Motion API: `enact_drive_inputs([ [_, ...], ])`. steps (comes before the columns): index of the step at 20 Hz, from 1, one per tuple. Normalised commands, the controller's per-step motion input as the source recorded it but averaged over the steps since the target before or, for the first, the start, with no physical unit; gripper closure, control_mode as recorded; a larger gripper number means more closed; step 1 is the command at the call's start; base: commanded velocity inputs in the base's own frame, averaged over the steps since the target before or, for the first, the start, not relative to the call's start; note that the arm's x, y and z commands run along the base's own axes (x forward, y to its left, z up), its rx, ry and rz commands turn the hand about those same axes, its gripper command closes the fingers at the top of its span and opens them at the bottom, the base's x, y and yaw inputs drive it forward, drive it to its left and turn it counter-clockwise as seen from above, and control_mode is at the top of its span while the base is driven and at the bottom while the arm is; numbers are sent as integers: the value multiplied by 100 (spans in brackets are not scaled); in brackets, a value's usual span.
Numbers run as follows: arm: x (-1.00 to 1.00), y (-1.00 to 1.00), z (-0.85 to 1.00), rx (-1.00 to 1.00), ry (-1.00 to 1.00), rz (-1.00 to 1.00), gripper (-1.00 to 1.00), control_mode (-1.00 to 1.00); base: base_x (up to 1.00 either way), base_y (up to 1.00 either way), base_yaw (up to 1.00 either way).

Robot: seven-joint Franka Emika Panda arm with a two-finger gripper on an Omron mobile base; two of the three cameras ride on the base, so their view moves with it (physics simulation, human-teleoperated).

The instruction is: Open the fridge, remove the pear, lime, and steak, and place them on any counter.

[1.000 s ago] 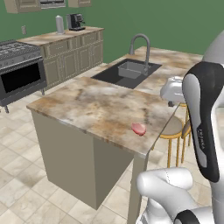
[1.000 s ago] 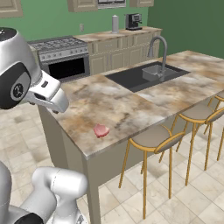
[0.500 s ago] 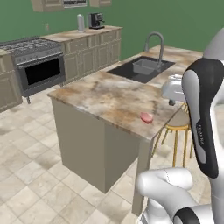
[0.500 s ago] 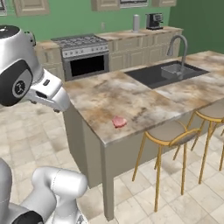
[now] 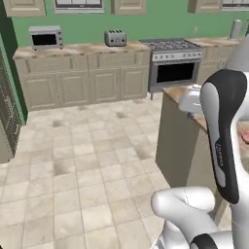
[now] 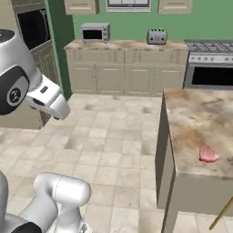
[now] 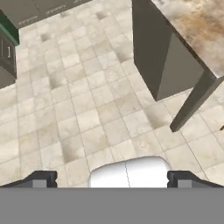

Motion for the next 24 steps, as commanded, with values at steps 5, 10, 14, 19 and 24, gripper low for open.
enact_drive_inputs([
  [5,0,0,0,0,0,0,-100,100,-34,0,99],
  [10,0,0,0,0,0,0,-100,100,-47,0,82],
  [14,0,0,0,0,0,0,-100,100,-52,9,71],
  [19,0,0,0,0,0,0,-100,100,-40,25,73],
  [24,0,0,0,0,0,0,-100,100,-23,24,73],
])
